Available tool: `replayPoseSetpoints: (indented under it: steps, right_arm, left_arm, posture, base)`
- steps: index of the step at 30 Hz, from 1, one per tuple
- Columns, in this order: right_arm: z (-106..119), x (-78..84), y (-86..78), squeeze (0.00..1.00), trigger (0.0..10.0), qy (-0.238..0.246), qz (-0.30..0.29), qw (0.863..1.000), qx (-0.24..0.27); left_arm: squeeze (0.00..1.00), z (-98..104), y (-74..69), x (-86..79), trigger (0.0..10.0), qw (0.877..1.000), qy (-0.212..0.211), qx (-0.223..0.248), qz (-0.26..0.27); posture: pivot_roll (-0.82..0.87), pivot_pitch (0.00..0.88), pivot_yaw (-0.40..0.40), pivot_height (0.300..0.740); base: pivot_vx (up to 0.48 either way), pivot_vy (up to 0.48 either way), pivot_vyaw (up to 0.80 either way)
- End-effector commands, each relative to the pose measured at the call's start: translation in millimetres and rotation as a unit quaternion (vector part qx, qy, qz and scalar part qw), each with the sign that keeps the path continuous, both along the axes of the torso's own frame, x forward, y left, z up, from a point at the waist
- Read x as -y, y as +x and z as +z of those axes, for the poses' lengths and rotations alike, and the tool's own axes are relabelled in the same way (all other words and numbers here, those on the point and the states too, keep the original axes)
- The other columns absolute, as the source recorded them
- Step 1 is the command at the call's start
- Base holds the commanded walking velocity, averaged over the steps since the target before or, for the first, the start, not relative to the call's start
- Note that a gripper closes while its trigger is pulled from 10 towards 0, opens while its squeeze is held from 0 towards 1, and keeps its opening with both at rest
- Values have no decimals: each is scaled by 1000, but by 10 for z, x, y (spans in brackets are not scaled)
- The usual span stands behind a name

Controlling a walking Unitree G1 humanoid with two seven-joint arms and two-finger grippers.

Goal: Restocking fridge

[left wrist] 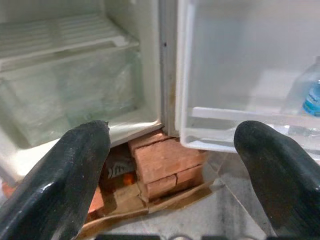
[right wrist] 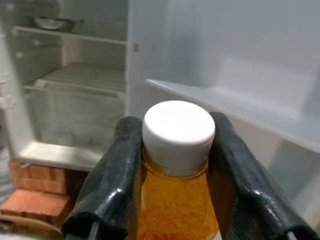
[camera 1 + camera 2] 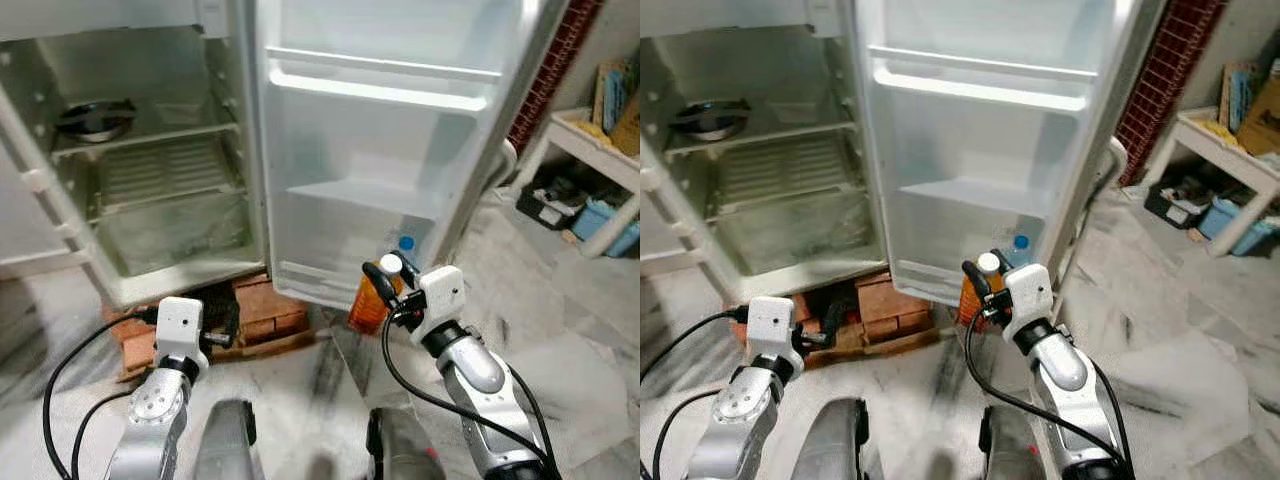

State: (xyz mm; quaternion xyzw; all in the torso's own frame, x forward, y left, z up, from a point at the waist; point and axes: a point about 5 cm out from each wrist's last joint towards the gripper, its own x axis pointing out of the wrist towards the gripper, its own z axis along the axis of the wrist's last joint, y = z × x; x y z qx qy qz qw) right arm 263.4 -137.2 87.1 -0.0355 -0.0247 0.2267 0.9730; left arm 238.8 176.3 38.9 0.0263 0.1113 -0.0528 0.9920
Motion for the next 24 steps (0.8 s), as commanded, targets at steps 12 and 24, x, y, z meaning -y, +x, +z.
replayPoseSetpoints:
  steps: [12, 24]
  right_arm:
    - [138, -14, 43, 0, 10000, -15, 18, 999, 45]
    - [157, -24, 60, 0, 10000, -19, 23, 998, 49]
  left_arm:
    - [0, 21, 23, 22, 10000, 1000, 4, 3, -3]
    - [0, 17, 37, 34, 10000, 1000, 4, 2, -4]
  posture:
    - [-14, 0, -22, 637]
    - [-15, 0, -24, 637]
  base:
    - [137, 0, 129]
    - [0, 0, 624]
